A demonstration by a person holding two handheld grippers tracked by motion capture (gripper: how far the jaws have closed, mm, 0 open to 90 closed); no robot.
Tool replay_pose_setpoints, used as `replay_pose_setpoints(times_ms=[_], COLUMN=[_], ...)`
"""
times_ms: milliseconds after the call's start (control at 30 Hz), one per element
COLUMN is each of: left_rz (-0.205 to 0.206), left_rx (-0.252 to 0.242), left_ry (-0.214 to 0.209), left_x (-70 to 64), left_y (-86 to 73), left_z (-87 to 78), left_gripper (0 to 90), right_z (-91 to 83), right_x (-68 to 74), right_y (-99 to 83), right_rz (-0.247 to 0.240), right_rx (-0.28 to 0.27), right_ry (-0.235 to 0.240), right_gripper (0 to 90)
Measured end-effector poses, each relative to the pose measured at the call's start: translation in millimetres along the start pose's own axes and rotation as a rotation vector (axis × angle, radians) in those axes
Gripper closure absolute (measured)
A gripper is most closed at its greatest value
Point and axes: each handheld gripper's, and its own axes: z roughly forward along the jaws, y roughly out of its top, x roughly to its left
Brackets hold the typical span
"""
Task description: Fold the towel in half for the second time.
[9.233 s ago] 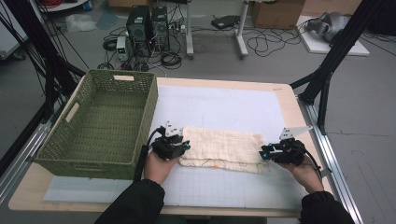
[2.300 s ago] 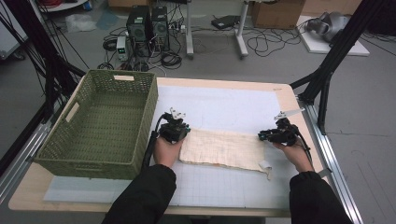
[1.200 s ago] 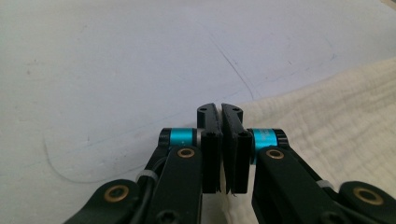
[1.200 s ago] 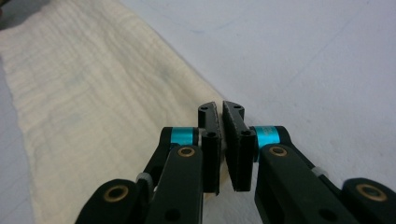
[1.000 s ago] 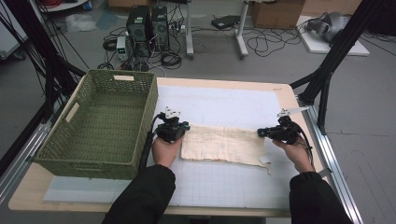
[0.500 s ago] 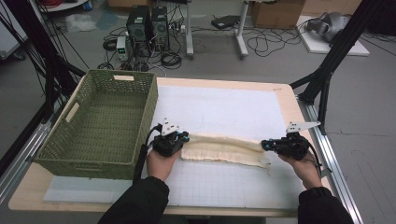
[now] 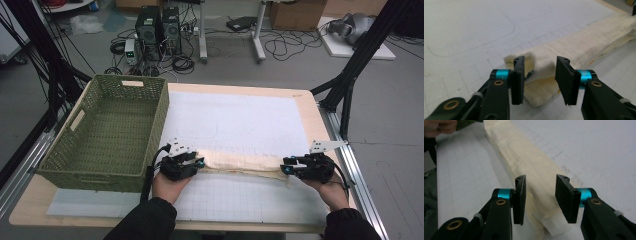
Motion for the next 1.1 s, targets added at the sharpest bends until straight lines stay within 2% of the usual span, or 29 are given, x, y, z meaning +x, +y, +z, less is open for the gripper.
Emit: replay_pose_setpoints(times_ms=[67,133,233,267,367,433,500,567,633,767,833,967,1100], left_rz=[-0.001,0.007,0.011,0.007,0.015,0.0,0.013,0.008,0.028,0.054,0.052,0.065,0.049], left_rx=[-0.006,0.014,0.097,0.115,0.174,0.169,0.175,0.169,0.118,0.063,0.039,0.005,-0.018], left_ry=[-0.007,0.001,0.031,0.038,0.048,0.045,0.038,0.036,0.019,-0.005,-0.014,-0.003,0.013], left_x=[-1.2,-1.9,-0.9,-0.9,1.4,2.8,2.0,1.2,-1.9,-11.4,-14.2,-17.7,-16.2], left_y=[4.1,4.5,-0.2,-2.7,-10.4,-13.6,-14.3,-13.1,-9.8,2.7,9.7,18.9,22.2], left_z=[2.7,8.3,18.4,20.2,20.9,18.6,15.9,11.8,4.8,-4.2,-7.3,-10.4,-13.0], left_gripper=[57.7,63.1,81.5,85.0,87.4,87.6,87.4,86.1,81.7,76.1,74.4,74.0,72.5], right_z=[2.5,9.3,22.6,25.9,30.3,31.4,29.5,27.2,27.2,27.6,27.8,27.6,27.5], right_x=[2.2,3.7,0.8,-0.4,1.6,1.6,0.7,0.4,2.0,2.0,2.0,2.6,2.5], right_y=[5.7,8.7,6.8,4.5,-3.8,-10.7,-18.4,-19.5,-19.1,-18.8,-18.9,-18.6,-19.3], right_rz=[-0.009,-0.015,-0.007,0.004,-0.007,-0.003,0.018,0.018,0.004,0.006,0.005,-0.002,-0.006], right_rx=[-0.004,-0.004,0.05,0.071,0.114,0.145,0.13,0.125,0.128,0.131,0.13,0.135,0.129], right_ry=[-0.005,0.001,-0.008,-0.006,-0.003,-0.007,-0.001,-0.005,-0.01,-0.008,-0.009,-0.014,-0.016], right_gripper=[62.6,67.4,73.2,74.4,79.7,81.8,83.0,82.9,82.7,82.2,82.1,81.7,81.2])
